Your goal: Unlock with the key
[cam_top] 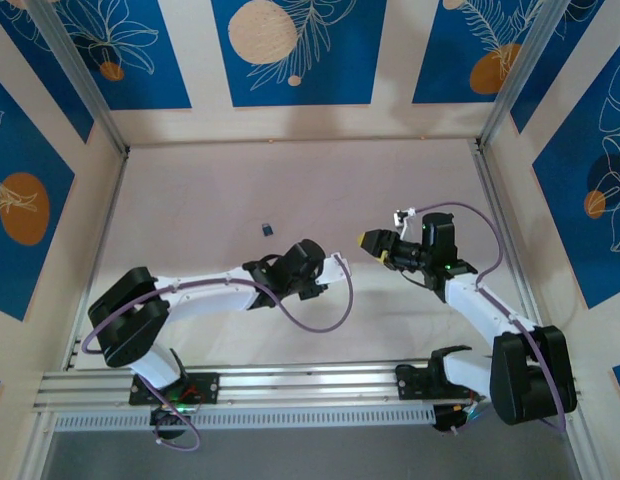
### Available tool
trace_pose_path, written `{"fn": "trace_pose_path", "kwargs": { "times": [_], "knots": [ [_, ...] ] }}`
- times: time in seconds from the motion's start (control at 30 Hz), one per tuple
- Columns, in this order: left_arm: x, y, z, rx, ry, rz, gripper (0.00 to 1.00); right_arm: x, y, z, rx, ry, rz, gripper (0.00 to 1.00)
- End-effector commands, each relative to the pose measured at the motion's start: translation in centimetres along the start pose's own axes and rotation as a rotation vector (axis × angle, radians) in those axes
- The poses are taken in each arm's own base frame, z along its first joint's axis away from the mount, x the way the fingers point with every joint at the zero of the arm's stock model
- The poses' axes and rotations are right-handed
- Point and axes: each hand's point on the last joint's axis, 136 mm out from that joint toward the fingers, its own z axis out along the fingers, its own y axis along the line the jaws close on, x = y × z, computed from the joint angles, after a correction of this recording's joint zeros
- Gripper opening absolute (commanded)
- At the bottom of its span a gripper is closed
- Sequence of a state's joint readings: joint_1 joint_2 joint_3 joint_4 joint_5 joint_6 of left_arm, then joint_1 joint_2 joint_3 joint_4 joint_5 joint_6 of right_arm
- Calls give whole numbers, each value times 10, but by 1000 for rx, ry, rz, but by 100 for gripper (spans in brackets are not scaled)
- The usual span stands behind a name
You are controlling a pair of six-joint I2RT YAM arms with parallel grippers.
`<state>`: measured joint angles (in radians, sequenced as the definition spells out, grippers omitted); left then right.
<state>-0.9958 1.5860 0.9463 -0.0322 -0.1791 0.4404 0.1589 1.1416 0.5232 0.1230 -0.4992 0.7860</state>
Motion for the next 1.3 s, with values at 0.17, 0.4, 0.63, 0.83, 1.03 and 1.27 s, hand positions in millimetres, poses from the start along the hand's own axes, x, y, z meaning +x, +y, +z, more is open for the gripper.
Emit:
{"fn": "trace_pose_path", "kwargs": {
  "times": [0.17,0.4,0.63,0.83,1.03,1.27],
  "knots": [
    [-13,-10,-7,190,-27,-105,11,26,18,4,-131,133,-83,52],
    [-17,-12,-6,222,-16,-107,12,46,27,23,-173,253,-112,51],
    [-19,-11,-6,224,-17,-103,12,60,30,40,-174,314,-129,50],
    [-21,-9,-9,218,-25,-99,12,70,26,51,-160,357,-124,46],
    [-21,-8,-12,208,-24,-93,12,76,29,55,-173,385,-131,31],
    [-22,-5,-15,199,-32,-88,13,79,27,60,-158,403,-137,32]
  ]
}}
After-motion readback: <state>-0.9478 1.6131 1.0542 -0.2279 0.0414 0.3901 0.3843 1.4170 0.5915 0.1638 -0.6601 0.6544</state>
